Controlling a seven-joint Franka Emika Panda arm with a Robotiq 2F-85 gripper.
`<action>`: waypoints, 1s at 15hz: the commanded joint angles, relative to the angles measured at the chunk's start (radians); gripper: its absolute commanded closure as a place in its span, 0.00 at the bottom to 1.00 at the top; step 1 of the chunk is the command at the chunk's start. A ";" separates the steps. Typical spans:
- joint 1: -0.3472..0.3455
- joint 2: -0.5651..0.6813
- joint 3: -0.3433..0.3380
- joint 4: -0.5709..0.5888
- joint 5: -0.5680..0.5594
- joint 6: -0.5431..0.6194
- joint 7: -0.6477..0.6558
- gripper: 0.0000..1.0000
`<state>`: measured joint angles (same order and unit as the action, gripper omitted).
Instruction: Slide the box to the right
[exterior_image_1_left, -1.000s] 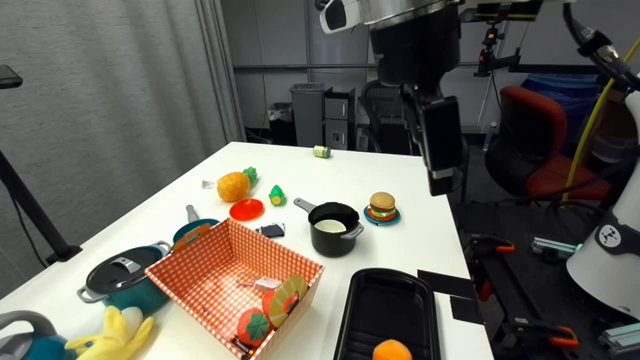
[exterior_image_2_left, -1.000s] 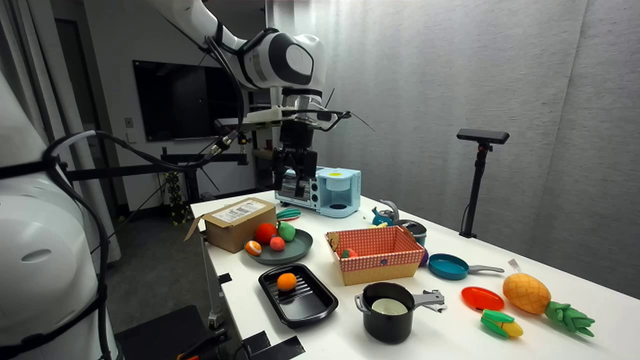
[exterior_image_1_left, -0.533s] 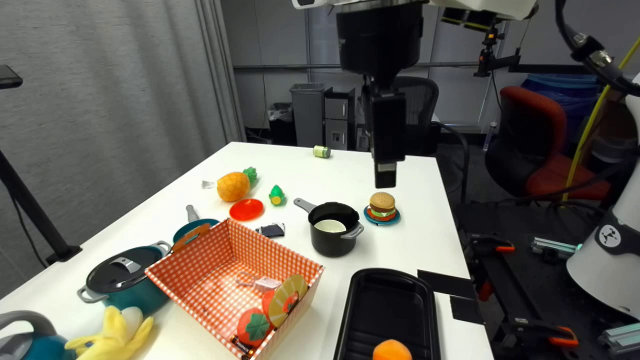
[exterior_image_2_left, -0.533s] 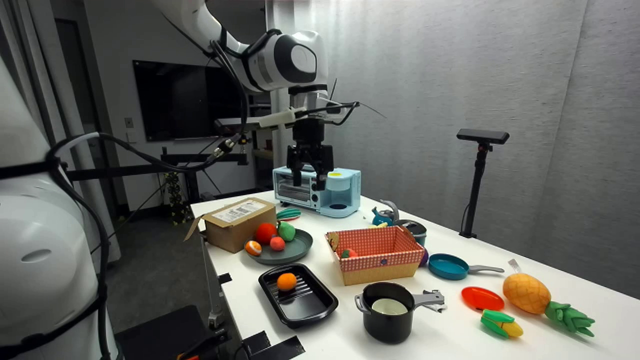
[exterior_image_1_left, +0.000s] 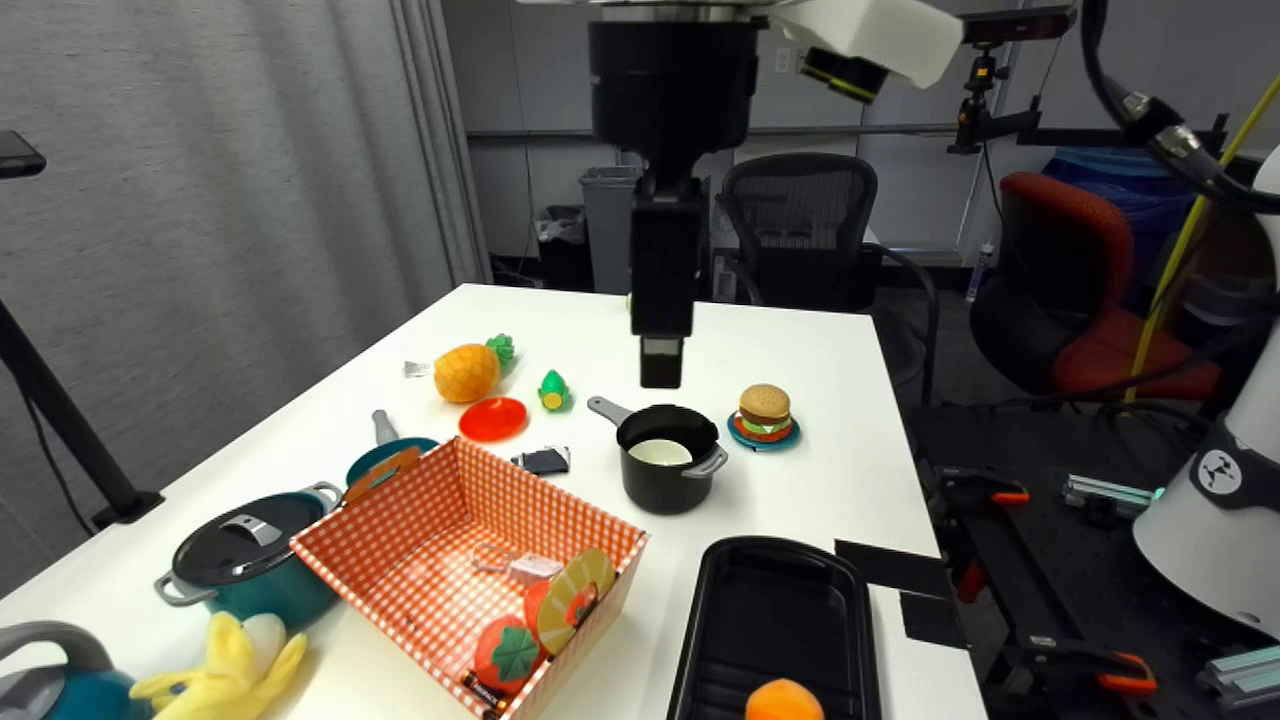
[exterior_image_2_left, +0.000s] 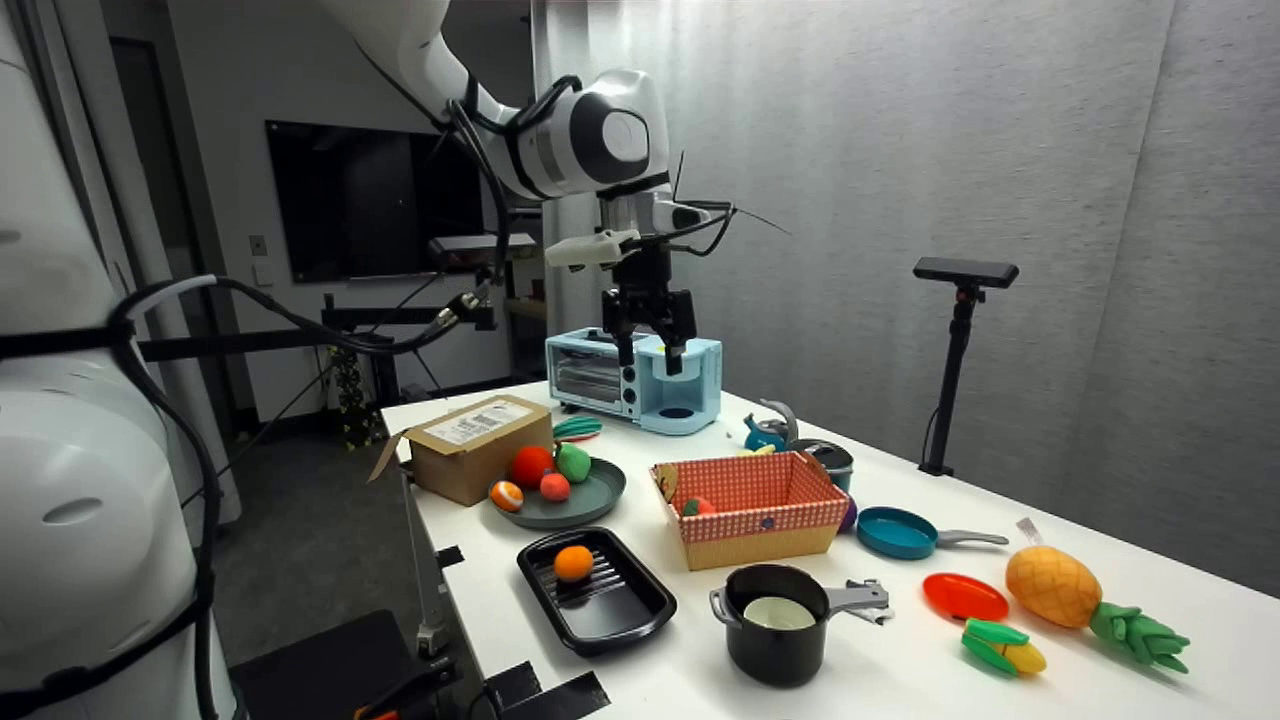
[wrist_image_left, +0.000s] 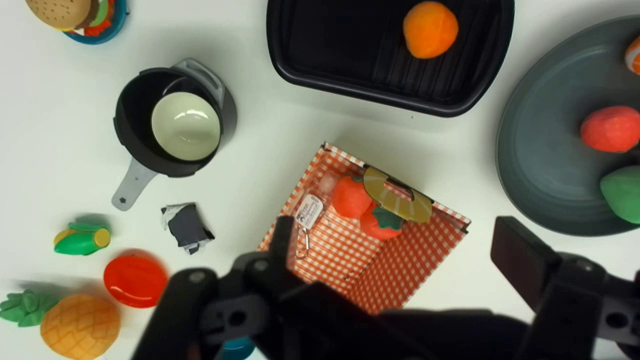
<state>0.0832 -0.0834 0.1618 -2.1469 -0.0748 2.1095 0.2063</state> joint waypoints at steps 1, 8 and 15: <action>0.008 0.105 -0.012 0.066 -0.023 0.091 0.029 0.00; 0.014 0.271 -0.055 0.169 -0.039 0.233 0.063 0.00; 0.041 0.467 -0.077 0.288 -0.014 0.301 0.044 0.00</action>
<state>0.0924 0.2905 0.1054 -1.9389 -0.0840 2.3883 0.2323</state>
